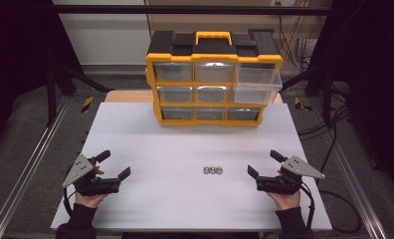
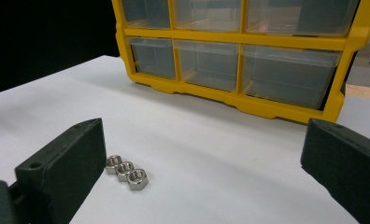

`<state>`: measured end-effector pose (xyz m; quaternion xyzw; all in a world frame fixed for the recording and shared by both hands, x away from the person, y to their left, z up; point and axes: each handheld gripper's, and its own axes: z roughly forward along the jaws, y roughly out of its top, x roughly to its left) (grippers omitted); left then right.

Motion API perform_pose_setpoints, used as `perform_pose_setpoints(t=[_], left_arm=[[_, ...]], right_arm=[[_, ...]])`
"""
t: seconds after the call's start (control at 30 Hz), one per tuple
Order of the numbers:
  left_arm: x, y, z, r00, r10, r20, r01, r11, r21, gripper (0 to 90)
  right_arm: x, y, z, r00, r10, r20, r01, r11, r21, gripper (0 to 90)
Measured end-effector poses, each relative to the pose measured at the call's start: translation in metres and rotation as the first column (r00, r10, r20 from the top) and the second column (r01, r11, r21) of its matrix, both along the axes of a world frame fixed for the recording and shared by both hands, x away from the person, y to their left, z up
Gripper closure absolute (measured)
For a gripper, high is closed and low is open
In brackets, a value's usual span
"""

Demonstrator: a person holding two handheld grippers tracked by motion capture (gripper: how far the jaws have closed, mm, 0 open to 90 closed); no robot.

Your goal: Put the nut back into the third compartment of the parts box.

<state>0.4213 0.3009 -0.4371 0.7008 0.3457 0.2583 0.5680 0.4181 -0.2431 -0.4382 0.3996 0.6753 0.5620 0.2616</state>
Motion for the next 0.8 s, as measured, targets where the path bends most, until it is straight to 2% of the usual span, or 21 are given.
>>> perform_pose_setpoints(t=[0.17, 0.43, 0.47, 0.5, 0.53, 0.57, 0.6, 0.8], left_arm=[[0.001, -0.002, -0.002, 1.0000, -0.001, -0.007, 0.002, 0.9999, 0.016, 2.3], [0.001, -0.003, -0.004, 0.9999, 0.003, -0.014, -0.002, 0.9998, 0.021, 2.3], [0.001, -0.003, -0.004, 0.9999, 0.003, -0.015, -0.003, 0.9997, 0.022, 2.3], [0.001, -0.003, -0.004, 0.9999, 0.003, -0.015, -0.003, 0.9997, 0.024, 2.3], [0.002, -0.003, -0.005, 0.9999, 0.003, -0.016, -0.002, 0.9997, 0.024, 2.4], [0.002, -0.003, -0.005, 0.9999, 0.003, -0.016, -0.002, 0.9997, 0.024, 2.4], [0.002, -0.003, -0.005, 0.9998, 0.004, -0.017, -0.003, 0.9996, 0.027, 2.4], [0.002, -0.003, -0.005, 0.9998, 0.004, -0.019, -0.004, 0.9995, 0.031, 2.4]], right_arm=[[0.001, 0.000, 0.001, 1.0000, -0.002, -0.004, 0.002, 1.000, -0.016, 1.0], [0.005, 0.010, 0.005, 0.9998, 0.009, -0.019, -0.010, 0.996, -0.091, 2.1], [0.007, 0.016, 0.005, 0.9993, 0.015, -0.034, -0.019, 0.992, -0.124, 2.7], [0.007, 0.016, 0.005, 0.9993, 0.015, -0.034, -0.019, 0.992, -0.124, 2.7], [0.010, 0.023, 0.004, 0.9985, 0.023, -0.049, -0.031, 0.986, -0.161, 3.6], [0.010, 0.023, 0.004, 0.9985, 0.023, -0.049, -0.031, 0.986, -0.161, 3.6], [0.013, 0.030, 0.002, 0.9970, 0.033, -0.070, -0.046, 0.981, -0.191, 4.6], [0.023, 0.051, -0.002, 0.9903, 0.058, -0.126, -0.086, 0.970, -0.227, 7.6]])
